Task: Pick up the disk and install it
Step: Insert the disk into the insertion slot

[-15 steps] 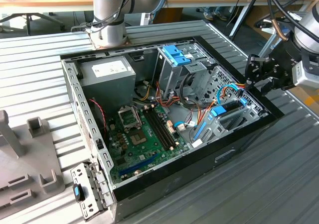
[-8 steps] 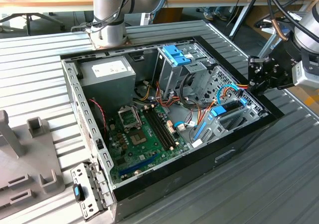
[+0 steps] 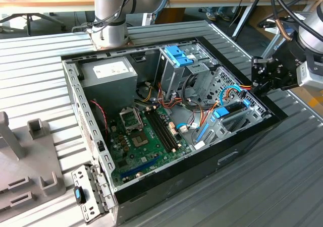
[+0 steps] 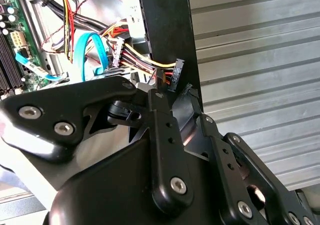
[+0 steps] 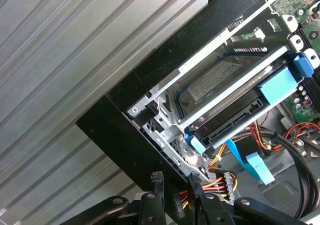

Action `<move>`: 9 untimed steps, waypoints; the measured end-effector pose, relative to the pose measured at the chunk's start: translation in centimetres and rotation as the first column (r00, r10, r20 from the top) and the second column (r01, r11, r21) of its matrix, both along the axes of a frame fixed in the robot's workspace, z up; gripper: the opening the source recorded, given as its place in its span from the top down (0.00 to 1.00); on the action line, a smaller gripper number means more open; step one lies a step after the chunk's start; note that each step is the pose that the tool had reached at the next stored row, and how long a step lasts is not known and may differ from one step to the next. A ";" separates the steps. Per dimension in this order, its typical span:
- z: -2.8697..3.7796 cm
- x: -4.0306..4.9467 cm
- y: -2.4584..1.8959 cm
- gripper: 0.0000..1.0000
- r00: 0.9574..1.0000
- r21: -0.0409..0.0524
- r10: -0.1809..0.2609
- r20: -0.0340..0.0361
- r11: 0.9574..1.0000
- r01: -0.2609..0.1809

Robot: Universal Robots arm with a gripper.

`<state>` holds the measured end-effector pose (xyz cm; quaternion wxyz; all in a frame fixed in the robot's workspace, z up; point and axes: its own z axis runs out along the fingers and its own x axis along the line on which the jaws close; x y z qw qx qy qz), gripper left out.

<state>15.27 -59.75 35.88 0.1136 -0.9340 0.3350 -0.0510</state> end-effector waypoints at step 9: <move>0.04 0.19 0.08 0.67 1.000 0.000 0.029 0.000 1.000 -0.029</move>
